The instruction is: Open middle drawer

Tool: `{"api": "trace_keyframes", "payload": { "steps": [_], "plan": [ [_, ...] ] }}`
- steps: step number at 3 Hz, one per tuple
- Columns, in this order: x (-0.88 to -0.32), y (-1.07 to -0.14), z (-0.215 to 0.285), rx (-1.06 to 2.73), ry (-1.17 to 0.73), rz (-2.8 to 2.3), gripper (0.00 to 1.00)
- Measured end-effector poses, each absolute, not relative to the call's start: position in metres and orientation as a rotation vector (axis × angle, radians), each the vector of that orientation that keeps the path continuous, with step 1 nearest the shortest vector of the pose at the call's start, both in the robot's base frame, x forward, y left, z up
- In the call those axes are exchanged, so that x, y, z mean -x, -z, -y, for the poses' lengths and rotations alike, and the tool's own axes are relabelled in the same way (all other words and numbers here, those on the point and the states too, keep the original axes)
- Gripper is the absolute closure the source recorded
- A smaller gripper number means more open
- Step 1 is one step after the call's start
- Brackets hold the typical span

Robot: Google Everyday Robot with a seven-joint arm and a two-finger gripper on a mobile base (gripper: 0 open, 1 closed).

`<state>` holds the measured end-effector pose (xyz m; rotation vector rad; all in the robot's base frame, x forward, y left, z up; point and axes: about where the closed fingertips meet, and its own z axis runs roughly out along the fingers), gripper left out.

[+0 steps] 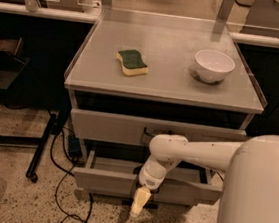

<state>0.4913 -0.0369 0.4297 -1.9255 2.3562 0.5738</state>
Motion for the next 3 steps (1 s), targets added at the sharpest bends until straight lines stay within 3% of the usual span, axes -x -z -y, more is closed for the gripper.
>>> {"api": "trace_keyframes", "payload": {
  "steps": [3],
  "plan": [
    [-0.489, -0.416, 0.034, 1.945, -0.572, -2.372, 0.0]
  ]
}}
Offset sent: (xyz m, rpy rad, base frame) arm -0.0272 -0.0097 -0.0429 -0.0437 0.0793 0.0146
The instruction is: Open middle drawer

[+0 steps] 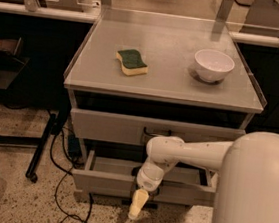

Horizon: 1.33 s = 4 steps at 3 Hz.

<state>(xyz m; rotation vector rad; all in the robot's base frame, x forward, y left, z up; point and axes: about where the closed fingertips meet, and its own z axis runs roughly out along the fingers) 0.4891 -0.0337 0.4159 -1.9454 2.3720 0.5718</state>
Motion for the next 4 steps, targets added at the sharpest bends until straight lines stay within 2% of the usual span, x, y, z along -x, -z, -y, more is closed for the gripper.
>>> {"api": "trace_keyframes", "payload": {
  "steps": [1, 2, 4],
  "plan": [
    [-0.468, -0.416, 0.049, 1.884, -0.595, -2.429, 0.0],
    [-0.408, -0.42, 0.075, 1.805, -0.637, -2.478, 0.0],
    [-0.403, -0.42, 0.077, 1.818, -0.654, -2.457, 0.0]
  ]
}}
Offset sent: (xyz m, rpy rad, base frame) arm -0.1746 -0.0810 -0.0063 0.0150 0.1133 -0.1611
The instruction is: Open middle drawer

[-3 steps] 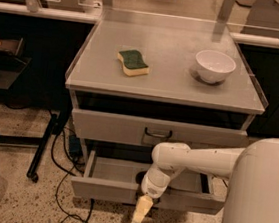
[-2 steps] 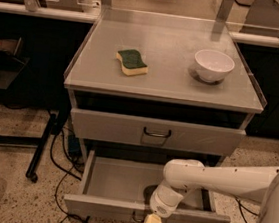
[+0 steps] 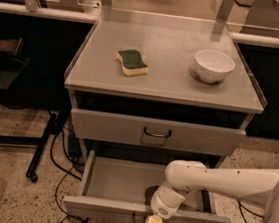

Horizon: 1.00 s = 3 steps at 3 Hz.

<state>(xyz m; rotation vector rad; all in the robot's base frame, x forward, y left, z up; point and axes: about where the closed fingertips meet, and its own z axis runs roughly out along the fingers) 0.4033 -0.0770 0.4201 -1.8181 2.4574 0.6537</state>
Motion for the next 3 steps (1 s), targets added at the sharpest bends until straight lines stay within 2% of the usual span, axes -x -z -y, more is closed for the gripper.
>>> {"api": "trace_keyframes", "payload": {
  "steps": [3],
  "plan": [
    [-0.314, -0.429, 0.143, 1.714, -0.734, -2.574, 0.0]
  ]
}}
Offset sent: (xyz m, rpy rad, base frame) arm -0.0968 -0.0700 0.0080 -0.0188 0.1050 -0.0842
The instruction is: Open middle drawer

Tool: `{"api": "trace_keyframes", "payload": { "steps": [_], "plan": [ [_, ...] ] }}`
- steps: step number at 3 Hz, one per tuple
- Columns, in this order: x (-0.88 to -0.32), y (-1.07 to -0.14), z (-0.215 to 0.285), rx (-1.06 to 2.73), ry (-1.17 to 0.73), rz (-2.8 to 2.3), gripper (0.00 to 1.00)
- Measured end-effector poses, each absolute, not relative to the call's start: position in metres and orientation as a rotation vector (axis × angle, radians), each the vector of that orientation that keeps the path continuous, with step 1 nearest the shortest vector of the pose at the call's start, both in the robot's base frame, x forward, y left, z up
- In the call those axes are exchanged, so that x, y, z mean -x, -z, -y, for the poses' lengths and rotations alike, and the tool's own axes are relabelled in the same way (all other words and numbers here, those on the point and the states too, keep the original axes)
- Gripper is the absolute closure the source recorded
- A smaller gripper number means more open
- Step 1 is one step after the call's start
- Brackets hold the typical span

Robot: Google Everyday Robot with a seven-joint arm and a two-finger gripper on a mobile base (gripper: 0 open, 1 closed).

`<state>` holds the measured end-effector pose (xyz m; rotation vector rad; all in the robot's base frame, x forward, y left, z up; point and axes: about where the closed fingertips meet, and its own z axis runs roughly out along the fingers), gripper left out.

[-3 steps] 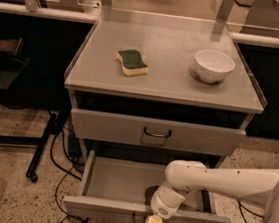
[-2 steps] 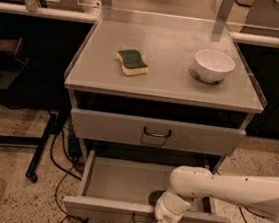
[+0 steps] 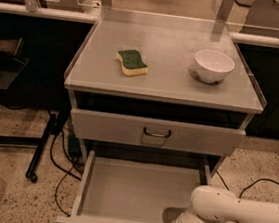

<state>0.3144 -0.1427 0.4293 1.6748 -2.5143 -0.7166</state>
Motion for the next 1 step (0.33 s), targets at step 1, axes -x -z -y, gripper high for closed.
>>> {"api": "trace_keyframes", "payload": {
  "steps": [1],
  "plan": [
    [-0.3144, -0.4293, 0.1427, -1.675, 0.717, 2.514, 0.0]
  ]
}}
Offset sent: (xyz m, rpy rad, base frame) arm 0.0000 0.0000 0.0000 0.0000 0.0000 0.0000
